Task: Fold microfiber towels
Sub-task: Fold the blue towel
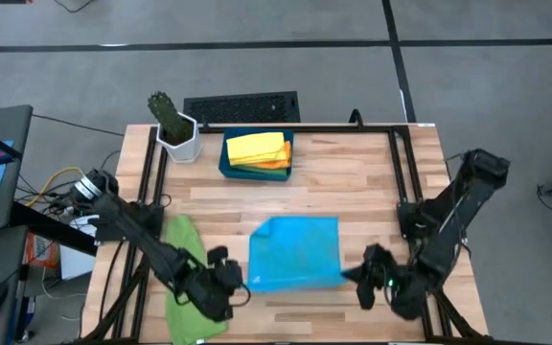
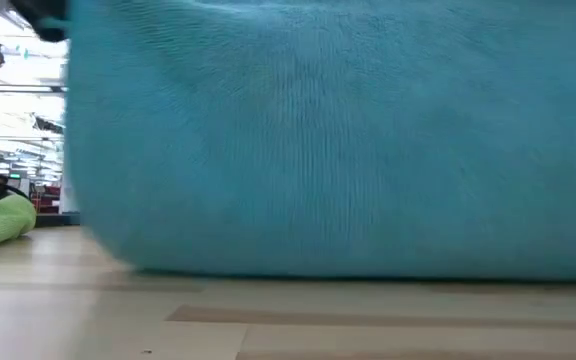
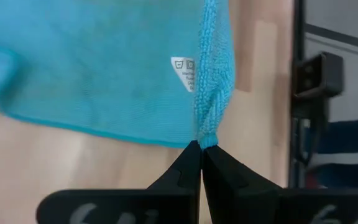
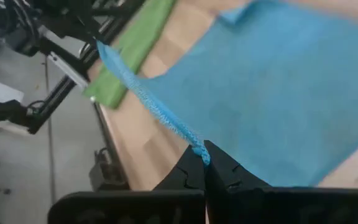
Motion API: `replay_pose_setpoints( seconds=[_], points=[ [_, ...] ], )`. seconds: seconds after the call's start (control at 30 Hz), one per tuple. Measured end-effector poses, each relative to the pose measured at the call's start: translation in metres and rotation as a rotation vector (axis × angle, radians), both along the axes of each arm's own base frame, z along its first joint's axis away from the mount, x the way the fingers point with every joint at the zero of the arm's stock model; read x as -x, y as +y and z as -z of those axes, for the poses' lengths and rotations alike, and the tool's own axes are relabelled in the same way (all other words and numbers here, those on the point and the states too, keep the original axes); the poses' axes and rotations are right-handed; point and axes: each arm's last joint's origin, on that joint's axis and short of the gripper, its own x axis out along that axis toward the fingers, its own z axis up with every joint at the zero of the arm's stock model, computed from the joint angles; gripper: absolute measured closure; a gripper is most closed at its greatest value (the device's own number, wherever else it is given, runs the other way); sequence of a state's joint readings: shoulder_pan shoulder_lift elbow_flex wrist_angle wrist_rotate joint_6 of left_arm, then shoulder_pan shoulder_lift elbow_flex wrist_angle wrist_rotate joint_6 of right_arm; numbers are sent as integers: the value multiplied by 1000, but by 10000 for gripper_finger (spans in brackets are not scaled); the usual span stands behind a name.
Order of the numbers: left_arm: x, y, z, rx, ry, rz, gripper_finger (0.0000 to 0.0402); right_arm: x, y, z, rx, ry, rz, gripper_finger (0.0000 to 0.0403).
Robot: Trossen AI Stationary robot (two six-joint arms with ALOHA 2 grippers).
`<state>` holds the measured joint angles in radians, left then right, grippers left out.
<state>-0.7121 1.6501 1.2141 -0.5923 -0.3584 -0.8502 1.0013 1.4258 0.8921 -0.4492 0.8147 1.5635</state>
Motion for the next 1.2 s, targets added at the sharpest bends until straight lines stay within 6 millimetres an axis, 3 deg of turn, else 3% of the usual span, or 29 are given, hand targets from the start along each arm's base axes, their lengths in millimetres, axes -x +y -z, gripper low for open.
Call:
replay_pose_setpoints(
  seconds=[0.2,0.33,0.4,0.5,0.77,0.93,1.07,1.2],
  points=[
    [-11,-15,21,61,16,33,402,5,23,30,-105,42,49,394],
    [-17,-2,19,42,105,-24,402,6,24,25,-131,41,52,394],
    [-15,11,8,-50,141,-77,402,3,15,11,-89,45,51,394],
    [-15,34,-25,-179,154,-105,402,-2,-13,-16,45,76,71,394],
    [7,113,-135,-561,64,-198,402,-3,-125,-124,444,24,149,394],
    [17,158,-183,-742,-12,-253,401,13,-179,-179,590,-83,256,394],
    [26,184,-212,-793,-45,-282,401,30,-202,-218,664,-215,355,394],
    [30,192,-222,-776,-51,-306,401,32,-201,-226,674,-243,323,394]
  ],
)
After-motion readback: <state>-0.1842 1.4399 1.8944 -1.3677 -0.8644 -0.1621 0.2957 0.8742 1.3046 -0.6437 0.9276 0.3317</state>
